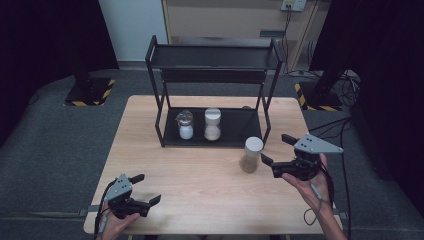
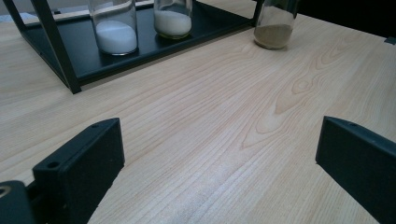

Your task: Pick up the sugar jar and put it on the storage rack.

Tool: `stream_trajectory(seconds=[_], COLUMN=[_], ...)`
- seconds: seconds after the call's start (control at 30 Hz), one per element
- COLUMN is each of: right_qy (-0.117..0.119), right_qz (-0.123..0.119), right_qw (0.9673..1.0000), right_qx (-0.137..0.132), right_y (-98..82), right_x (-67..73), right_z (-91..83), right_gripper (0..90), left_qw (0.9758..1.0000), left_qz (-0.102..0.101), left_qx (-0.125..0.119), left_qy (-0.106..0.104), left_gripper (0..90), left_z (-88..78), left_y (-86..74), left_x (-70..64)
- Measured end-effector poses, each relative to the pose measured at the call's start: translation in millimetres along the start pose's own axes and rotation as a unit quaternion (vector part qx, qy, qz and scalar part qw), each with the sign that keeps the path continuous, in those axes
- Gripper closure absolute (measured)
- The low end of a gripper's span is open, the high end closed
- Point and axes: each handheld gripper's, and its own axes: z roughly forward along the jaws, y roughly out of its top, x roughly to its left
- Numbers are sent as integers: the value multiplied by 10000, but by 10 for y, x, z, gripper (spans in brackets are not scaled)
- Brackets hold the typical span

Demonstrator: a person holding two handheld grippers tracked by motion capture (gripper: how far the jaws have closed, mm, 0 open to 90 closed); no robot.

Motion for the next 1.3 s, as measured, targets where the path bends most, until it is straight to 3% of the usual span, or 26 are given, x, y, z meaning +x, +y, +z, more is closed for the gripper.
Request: stream_trajectory(seconds=[0.67,0.87,1.3], right_qy=[-122,-103,-74], right_qz=[375,482,590], right_qw=[9992,9985,9981], right_qx=[111,227,189], right_y=[-729,-892,-1130], right_x=[56,63,46], right_z=[-176,-177,-155], right_gripper=[59,58,60], left_qw=[10000,10000,10000], left_qz=[10,21,43], left_qx=[-2,-1,-15], left_qy=[-12,-35,-49], left_gripper=[1,2,2], left_z=[-1,2,0], left_y=[2,3,0], left_x=[-2,0,2])
